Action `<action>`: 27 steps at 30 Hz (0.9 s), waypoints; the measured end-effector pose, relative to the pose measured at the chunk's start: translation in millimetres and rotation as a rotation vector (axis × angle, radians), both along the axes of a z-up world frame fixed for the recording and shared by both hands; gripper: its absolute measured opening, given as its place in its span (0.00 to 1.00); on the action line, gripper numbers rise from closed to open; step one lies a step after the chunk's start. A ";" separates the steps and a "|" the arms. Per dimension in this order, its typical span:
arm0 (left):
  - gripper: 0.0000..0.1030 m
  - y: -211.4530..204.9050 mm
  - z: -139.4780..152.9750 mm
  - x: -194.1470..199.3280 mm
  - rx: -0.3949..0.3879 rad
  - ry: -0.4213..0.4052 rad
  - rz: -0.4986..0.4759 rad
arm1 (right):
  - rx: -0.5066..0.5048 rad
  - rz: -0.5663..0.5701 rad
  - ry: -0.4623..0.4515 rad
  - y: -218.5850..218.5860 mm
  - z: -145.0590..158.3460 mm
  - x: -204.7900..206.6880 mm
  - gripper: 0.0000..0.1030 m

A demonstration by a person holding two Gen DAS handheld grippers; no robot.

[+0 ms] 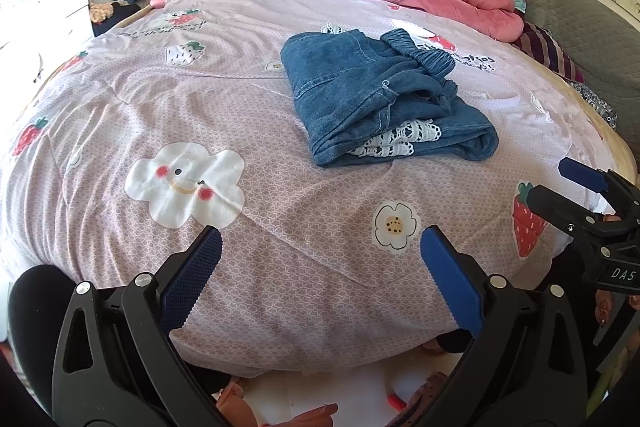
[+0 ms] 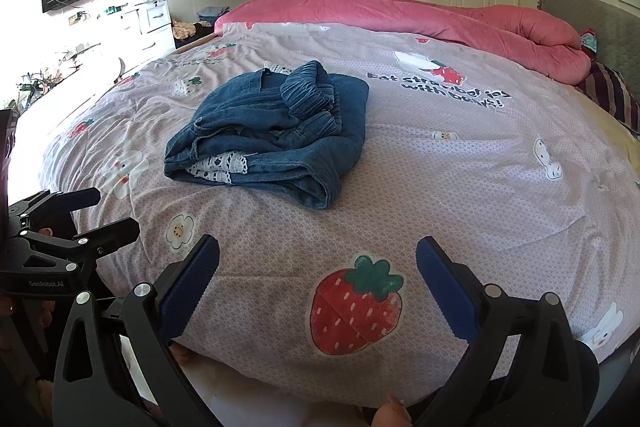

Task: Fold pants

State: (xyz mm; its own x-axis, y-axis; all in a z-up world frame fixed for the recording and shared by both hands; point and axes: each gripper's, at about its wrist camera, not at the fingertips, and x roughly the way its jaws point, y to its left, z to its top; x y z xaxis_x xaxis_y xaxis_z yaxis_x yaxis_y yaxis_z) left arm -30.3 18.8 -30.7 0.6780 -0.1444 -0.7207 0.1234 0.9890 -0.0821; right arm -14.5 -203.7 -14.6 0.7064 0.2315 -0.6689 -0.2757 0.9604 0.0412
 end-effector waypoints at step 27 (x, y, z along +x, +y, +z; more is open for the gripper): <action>0.91 7.5 2.8 12.7 0.036 0.036 0.035 | 0.017 -0.060 0.028 -16.1 -6.6 9.7 0.96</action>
